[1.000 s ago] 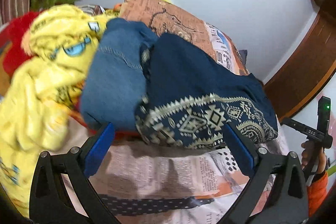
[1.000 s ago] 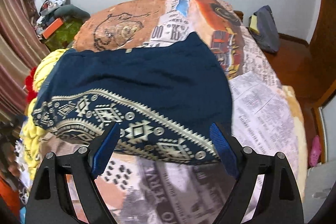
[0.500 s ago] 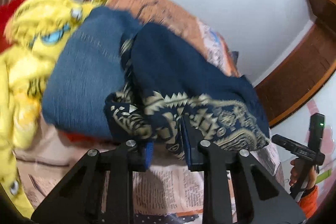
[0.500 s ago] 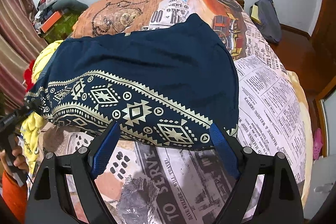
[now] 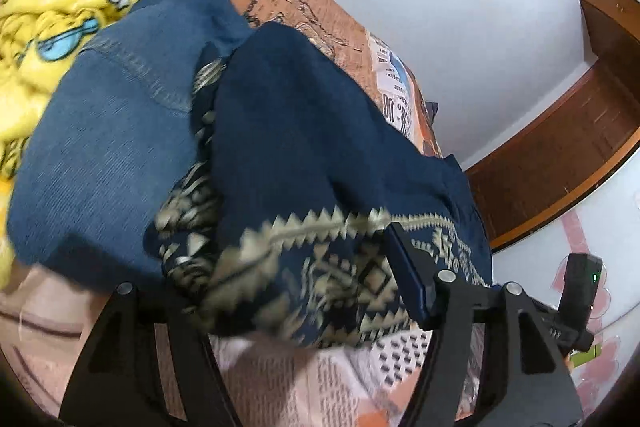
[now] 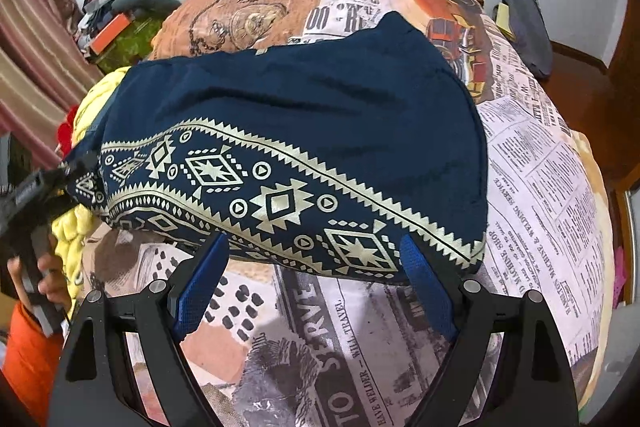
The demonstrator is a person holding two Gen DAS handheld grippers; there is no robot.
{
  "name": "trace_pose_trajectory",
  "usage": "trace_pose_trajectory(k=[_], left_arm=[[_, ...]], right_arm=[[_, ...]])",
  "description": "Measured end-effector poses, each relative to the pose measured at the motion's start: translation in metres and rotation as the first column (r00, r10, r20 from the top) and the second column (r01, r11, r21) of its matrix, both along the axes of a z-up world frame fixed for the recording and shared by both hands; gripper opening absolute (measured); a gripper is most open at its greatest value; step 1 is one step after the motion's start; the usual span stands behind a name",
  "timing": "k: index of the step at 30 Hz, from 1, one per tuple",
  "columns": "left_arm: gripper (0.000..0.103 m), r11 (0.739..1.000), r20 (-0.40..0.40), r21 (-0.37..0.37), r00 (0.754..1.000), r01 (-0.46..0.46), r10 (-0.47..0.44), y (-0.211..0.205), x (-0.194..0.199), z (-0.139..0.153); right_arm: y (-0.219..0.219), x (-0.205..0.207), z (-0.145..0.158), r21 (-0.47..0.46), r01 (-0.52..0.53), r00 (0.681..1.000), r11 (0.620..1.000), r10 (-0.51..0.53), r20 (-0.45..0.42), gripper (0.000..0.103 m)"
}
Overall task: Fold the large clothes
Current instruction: 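Grasp the folded navy hoodie with both grippers and lift it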
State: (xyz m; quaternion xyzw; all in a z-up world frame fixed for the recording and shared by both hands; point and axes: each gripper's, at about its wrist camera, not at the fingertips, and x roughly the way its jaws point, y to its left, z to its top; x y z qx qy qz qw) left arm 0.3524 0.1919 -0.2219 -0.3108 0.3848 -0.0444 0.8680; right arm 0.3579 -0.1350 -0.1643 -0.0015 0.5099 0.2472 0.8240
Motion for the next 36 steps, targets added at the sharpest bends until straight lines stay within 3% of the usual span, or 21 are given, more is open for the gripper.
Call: trace_pose_trajectory(k=[5,10,12,17,20,23,25,28,33,36], left_arm=[[0.065,0.999,-0.017,-0.047,1.000,0.007,-0.008,0.005,0.032,-0.011],[0.040,0.999,-0.034,-0.027,0.999,-0.037,0.036,0.010,0.045,-0.008],[0.031,0.999,-0.011,-0.001,0.999,-0.044,0.044,0.008,0.042,0.005],[0.023,0.996,0.106,-0.075,0.993,-0.053,0.061,0.009,0.033,0.054],[0.022,0.998,0.160,-0.003,0.985,-0.065,0.065,0.007,0.031,0.087],[0.022,0.994,0.170,0.091,0.984,-0.066,0.049,-0.001,0.036,0.103],[0.022,0.985,0.146,0.167,0.989,-0.046,0.022,-0.013,0.042,0.103],[0.022,0.978,0.109,0.210,0.994,-0.018,-0.005,-0.029,0.048,0.095],[0.022,0.951,0.111,0.308,0.991,0.032,-0.070,-0.069,0.056,0.106],[0.022,0.950,0.099,0.301,0.988,0.085,-0.119,-0.097,0.073,0.106]], right_arm=[[0.007,0.006,0.000,0.006,0.003,1.000,1.000,-0.003,-0.012,0.085],[0.024,0.016,0.007,-0.023,-0.018,1.000,1.000,0.018,0.005,0.085],[0.033,0.019,0.010,-0.026,-0.034,0.999,0.999,0.034,0.020,0.085],[0.073,0.037,0.026,-0.056,-0.079,0.993,0.995,0.084,0.080,0.085],[0.095,0.044,0.026,-0.054,-0.105,0.991,0.993,0.109,0.080,0.085],[0.119,0.048,0.012,-0.040,-0.140,0.989,0.989,0.142,0.045,0.085],[0.130,0.047,-0.002,-0.038,-0.151,0.988,0.988,0.151,0.012,0.085],[0.137,0.047,-0.024,-0.049,-0.152,0.988,0.987,0.150,-0.034,0.085],[0.107,0.046,-0.020,0.014,-0.144,0.986,0.989,0.145,-0.080,0.085],[0.070,0.041,0.001,-0.002,-0.082,0.997,0.997,0.082,0.008,0.085]])
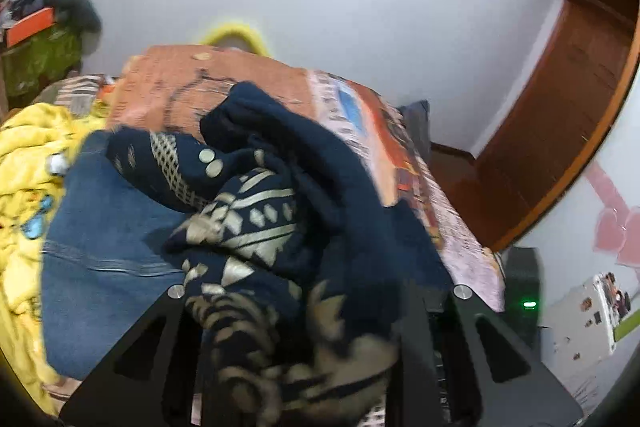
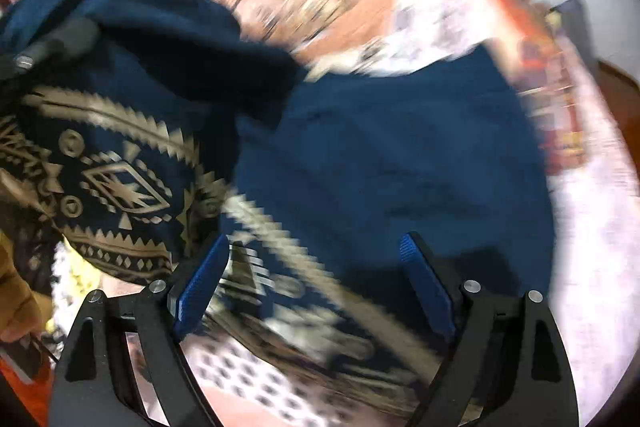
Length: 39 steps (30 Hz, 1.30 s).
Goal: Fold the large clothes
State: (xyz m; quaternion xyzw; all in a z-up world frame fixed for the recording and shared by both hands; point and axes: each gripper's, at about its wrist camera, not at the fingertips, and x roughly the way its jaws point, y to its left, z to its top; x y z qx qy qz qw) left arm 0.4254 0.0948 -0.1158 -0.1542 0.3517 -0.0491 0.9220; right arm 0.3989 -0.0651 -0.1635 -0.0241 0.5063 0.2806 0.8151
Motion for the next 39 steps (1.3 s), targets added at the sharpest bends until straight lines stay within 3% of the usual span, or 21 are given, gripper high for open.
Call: trace_pose_trajectory(k=[2,7,10,13,18,20,22,24,27,30,35,39], left_arm=[[0.022,0.999,-0.009,-0.001,0.999,0.038,-0.038,-0.025,0.009,-0.004],[0.022,0.987,-0.039,-0.006,0.986,0.163,-0.163,-0.097,0.026,-0.024],[0.022,0.956,-0.103,-0.159,0.959,0.245,-0.263,-0.121,0.039,-0.057],[0.022,0.929,-0.165,-0.217,0.926,0.301,-0.339,-0.138,0.046,-0.089],[0.022,0.918,-0.218,-0.067,0.892,0.391,-0.396,-0.155,0.039,-0.111],[0.029,0.901,-0.228,0.017,0.880,0.433,-0.418,-0.161,0.030,-0.106],[0.046,0.883,-0.241,0.056,0.865,0.466,-0.441,-0.167,0.021,-0.099],[0.055,0.865,-0.234,0.100,0.857,0.492,-0.460,-0.170,0.007,-0.088],[0.076,0.855,-0.192,0.185,0.871,0.485,-0.453,-0.162,-0.017,-0.068],[0.077,0.871,-0.128,0.226,0.900,0.436,-0.417,-0.137,-0.036,-0.050],[0.081,0.919,-0.059,0.212,0.943,0.332,-0.327,-0.097,-0.052,-0.019],[0.085,0.944,-0.097,0.228,0.970,0.238,-0.221,-0.073,-0.035,-0.020]], right_arm=[[-0.028,0.000,0.012,-0.014,0.057,0.997,0.998,-0.056,0.047,0.085],[-0.117,0.004,0.027,-0.036,0.235,0.970,0.971,-0.232,0.069,0.085],[-0.148,0.007,0.032,-0.065,0.320,0.945,0.945,-0.312,0.101,0.085],[-0.170,0.010,0.034,-0.038,0.369,0.927,0.929,-0.365,0.086,0.085],[-0.179,0.008,0.030,-0.046,0.380,0.923,0.924,-0.376,0.077,0.085],[-0.174,0.003,0.029,-0.051,0.364,0.929,0.930,-0.360,0.083,0.085],[-0.171,0.000,0.034,-0.062,0.348,0.935,0.935,-0.343,0.090,0.085],[-0.171,-0.008,0.038,-0.060,0.335,0.939,0.940,-0.328,0.102,0.085],[-0.168,-0.018,0.051,-0.027,0.338,0.931,0.941,-0.331,0.152,0.085],[-0.164,-0.026,0.068,0.022,0.318,0.932,0.948,-0.317,0.178,0.085],[-0.141,-0.029,0.085,0.062,0.259,0.936,0.964,-0.266,0.232,0.085],[-0.112,-0.023,0.074,0.079,0.218,0.950,0.973,-0.230,0.209,0.090]])
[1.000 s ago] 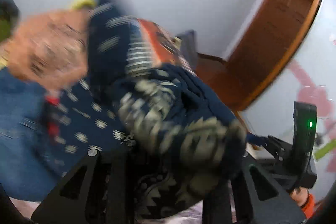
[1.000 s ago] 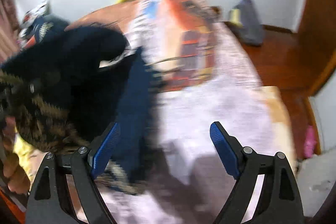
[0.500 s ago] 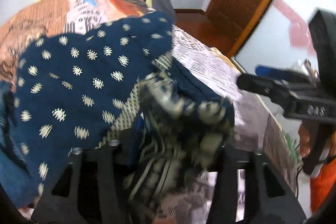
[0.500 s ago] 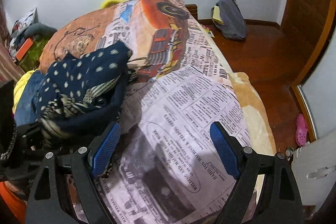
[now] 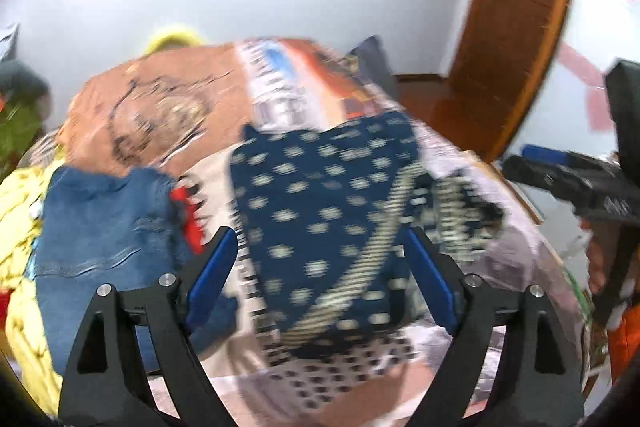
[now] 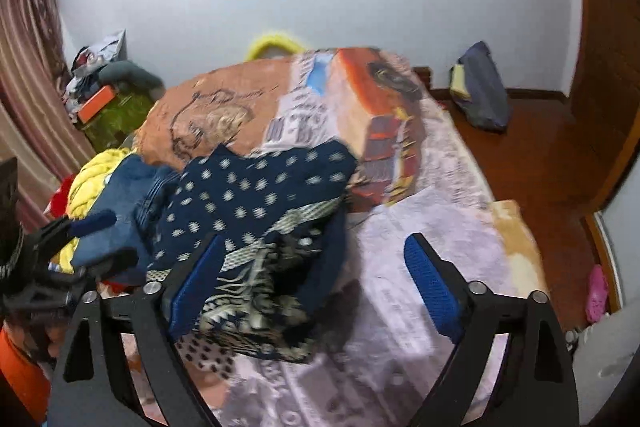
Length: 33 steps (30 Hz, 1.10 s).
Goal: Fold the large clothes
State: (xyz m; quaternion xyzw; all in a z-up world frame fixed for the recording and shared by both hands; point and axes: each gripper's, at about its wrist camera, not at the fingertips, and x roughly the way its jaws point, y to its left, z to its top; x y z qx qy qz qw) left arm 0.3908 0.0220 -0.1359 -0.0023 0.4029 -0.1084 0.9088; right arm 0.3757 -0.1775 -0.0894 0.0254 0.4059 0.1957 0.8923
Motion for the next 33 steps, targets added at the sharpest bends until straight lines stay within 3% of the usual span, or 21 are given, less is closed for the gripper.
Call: trace_pose_trajectory(k=[6,8,10,15,21,25,33], left_arm=[[0.085,1.000,-0.156,0.025,0.988,-0.014,0.018,0.007,0.016,-0.051],[0.087,0.999,-0.161,0.043,0.987,-0.006,0.013,0.004,0.007,-0.065],[0.097,0.998,-0.146,0.063,0.989,-0.017,0.026,0.003,0.000,-0.072],[0.100,1.000,-0.169,0.021,0.985,-0.024,0.027,0.012,-0.011,-0.081],[0.099,0.999,-0.185,0.045,0.983,-0.001,0.009,0.018,-0.027,-0.082],[0.099,0.983,-0.163,0.184,0.986,0.000,0.030,0.019,-0.035,-0.079],[0.099,0.985,-0.023,0.172,0.999,-0.028,0.033,0.033,-0.027,-0.024]], right_arm=[[0.034,0.019,-0.053,0.012,-0.054,0.985,0.998,0.055,-0.165,0.090],[0.034,0.023,-0.072,-0.015,-0.037,0.977,0.999,0.033,-0.211,0.090],[0.028,0.024,-0.088,-0.040,-0.030,0.970,0.999,0.019,-0.244,0.090],[-0.005,0.012,-0.114,0.022,-0.032,0.949,0.999,0.038,-0.312,0.091],[-0.028,-0.003,-0.108,-0.036,-0.003,0.960,0.999,-0.007,-0.280,0.091],[-0.037,-0.011,-0.093,-0.059,0.004,0.968,0.998,-0.019,-0.251,0.091],[-0.029,-0.013,-0.044,-0.029,-0.016,0.992,0.999,0.013,-0.126,0.093]])
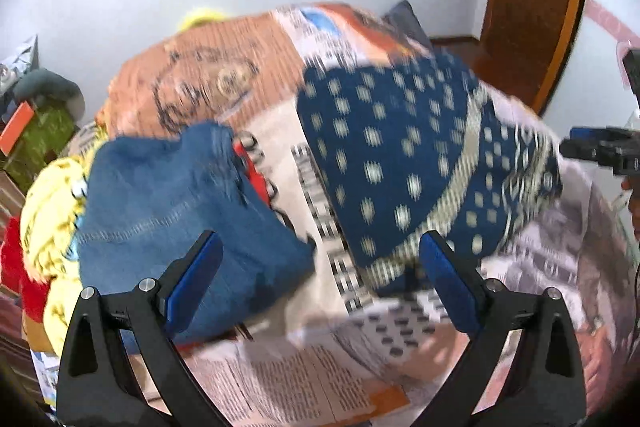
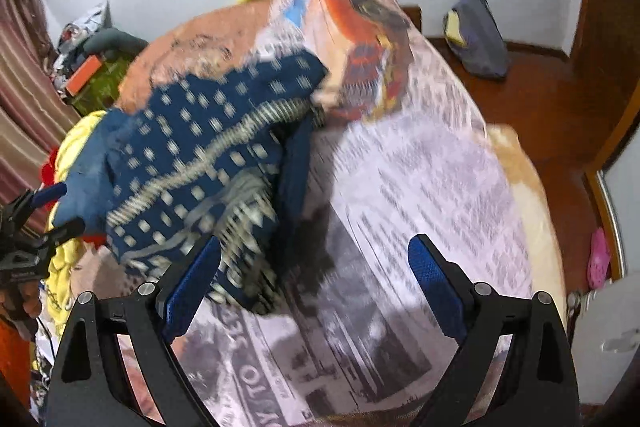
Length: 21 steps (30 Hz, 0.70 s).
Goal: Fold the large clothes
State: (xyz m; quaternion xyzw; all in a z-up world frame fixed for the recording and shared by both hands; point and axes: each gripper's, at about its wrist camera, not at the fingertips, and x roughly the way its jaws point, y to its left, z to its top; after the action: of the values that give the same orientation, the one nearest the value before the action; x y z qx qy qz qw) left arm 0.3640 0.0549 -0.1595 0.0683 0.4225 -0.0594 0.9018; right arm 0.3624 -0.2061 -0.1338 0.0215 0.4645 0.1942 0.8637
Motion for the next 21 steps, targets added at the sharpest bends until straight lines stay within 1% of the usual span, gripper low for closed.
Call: trace_pose_trajectory(k=[3,7,10,13,16,17,19,20,21], left_arm=[[0.099,1.000,0.025,-0.008,1.000,-0.013,0.013,0.001,0.017,0.012],[0.099,0.999,0.016,-0.040,1.000,-0.009,0.009,-0.004,0.042,0.013],[0.099,0.994,-0.042,-0.109,0.999,0.000,-0.005,-0.006,0.060,0.001],[0.099,0.980,-0.132,-0.197,0.991,-0.014,-0.012,-0.006,0.081,-0.021],[0.099,0.956,-0.216,-0.291,0.976,-0.046,-0.019,-0.001,0.097,-0.042],[0.099,0.937,-0.245,-0.343,0.969,-0.057,-0.031,0.002,0.103,-0.050],[0.099,0.905,-0.295,-0.416,0.954,-0.087,-0.044,0.006,0.112,-0.062],[0.099,0.891,-0.317,-0.444,0.947,-0.099,-0.053,0.006,0.116,-0.067],[0.100,0.885,-0.327,-0.453,0.943,-0.104,-0.056,0.006,0.118,-0.070]], right_arm=[[0.011,0.004,0.009,0.003,-0.018,0.999,1.000,0.018,0.039,0.093],[0.025,0.017,0.009,0.030,-0.039,0.998,0.999,0.037,0.048,0.093],[0.030,0.031,-0.002,0.080,-0.056,0.998,0.995,0.056,0.005,0.093],[0.035,0.049,-0.022,0.110,-0.057,0.996,0.992,0.064,-0.068,0.093],[0.033,0.071,-0.052,0.166,-0.022,0.979,0.986,0.055,-0.197,0.093],[0.032,0.078,-0.062,0.184,-0.014,0.969,0.983,0.059,-0.240,0.093],[0.030,0.086,-0.076,0.230,-0.011,0.952,0.973,0.081,-0.297,0.093],[0.030,0.090,-0.081,0.251,-0.006,0.944,0.968,0.088,-0.318,0.093],[0.029,0.093,-0.085,0.274,-0.005,0.936,0.962,0.101,-0.337,0.093]])
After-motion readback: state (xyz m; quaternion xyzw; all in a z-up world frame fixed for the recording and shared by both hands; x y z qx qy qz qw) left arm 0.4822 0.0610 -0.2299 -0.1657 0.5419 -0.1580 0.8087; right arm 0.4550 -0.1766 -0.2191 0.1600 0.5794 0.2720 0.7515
